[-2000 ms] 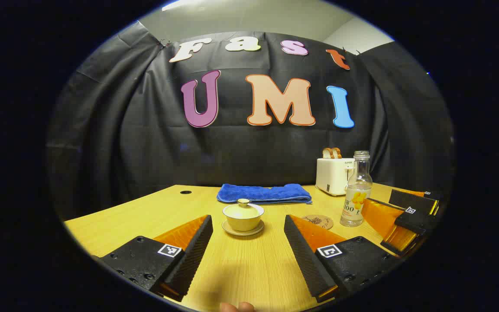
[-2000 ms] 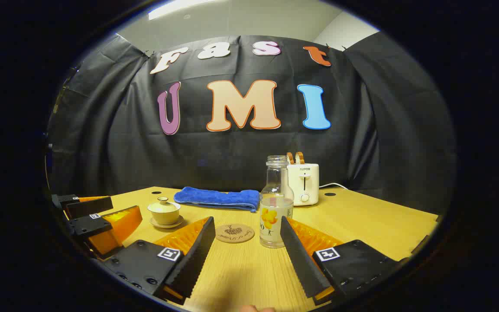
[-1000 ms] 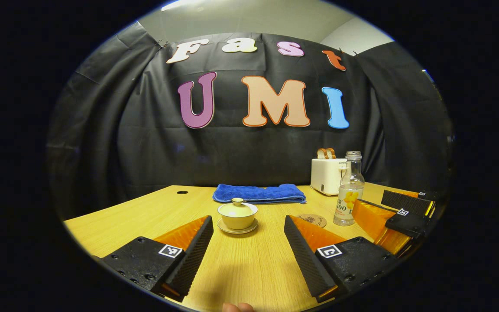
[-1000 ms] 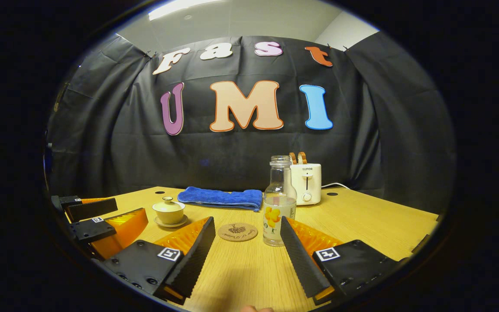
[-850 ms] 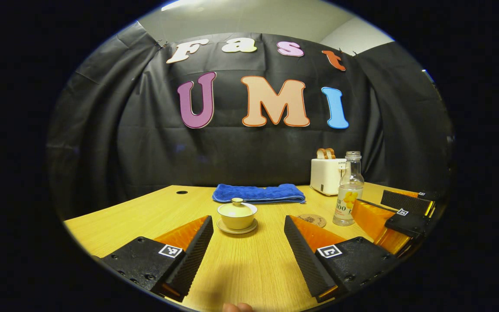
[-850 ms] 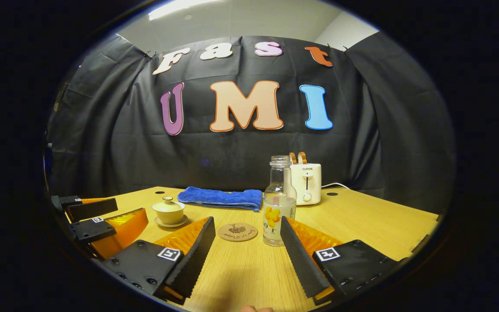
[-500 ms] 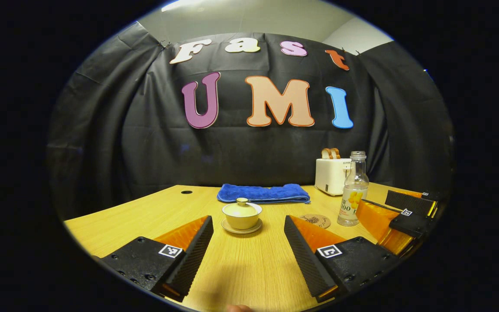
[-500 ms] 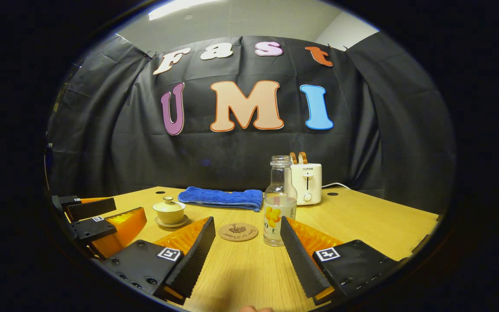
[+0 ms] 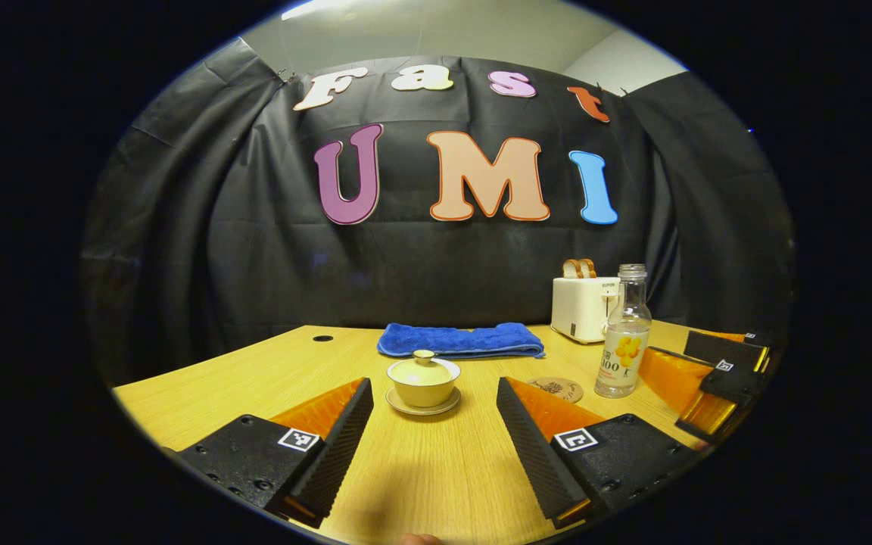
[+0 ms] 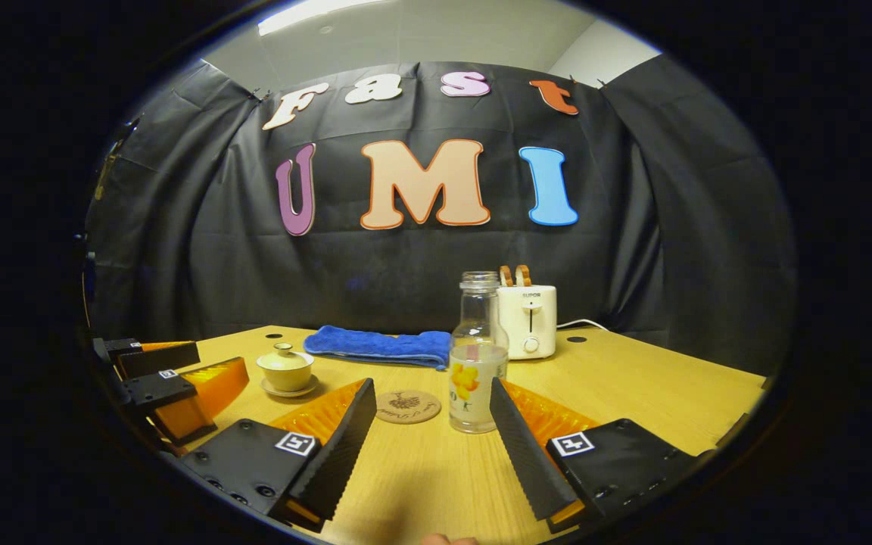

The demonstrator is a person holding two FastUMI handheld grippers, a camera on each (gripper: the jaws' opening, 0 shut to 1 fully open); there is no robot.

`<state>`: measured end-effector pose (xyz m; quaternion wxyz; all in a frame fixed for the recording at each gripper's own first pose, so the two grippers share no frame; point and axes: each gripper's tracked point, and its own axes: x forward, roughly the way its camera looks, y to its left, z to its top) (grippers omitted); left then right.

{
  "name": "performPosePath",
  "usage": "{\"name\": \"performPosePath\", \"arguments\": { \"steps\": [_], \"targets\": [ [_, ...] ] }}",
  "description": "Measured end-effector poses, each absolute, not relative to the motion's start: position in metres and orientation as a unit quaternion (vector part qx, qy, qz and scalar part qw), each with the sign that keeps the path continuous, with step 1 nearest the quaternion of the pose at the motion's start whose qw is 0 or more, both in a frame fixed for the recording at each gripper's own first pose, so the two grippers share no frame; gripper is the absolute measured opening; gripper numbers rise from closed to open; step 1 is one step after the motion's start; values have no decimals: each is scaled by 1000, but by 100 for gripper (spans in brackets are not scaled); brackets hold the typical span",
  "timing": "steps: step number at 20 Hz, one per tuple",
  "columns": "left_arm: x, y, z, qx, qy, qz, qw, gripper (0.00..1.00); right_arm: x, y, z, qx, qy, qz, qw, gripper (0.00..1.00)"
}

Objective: Open the teacup lid with one hand, grasp the water bottle and pour water into the teacup with the other hand; after pouring, place the water bottle on the coaster and then close the teacup lid.

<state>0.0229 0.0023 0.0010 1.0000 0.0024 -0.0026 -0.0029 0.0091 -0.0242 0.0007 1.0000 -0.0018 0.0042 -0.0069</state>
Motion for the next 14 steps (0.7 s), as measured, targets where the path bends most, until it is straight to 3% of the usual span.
{"name": "performPosePath", "arguments": {
  "steps": [14],
  "targets": [
    [159, 15, -3, 9, 5, -5, 1000, 96, 23, -53, 2, -3, 2, -31, 1000, 94]
  ]
}}
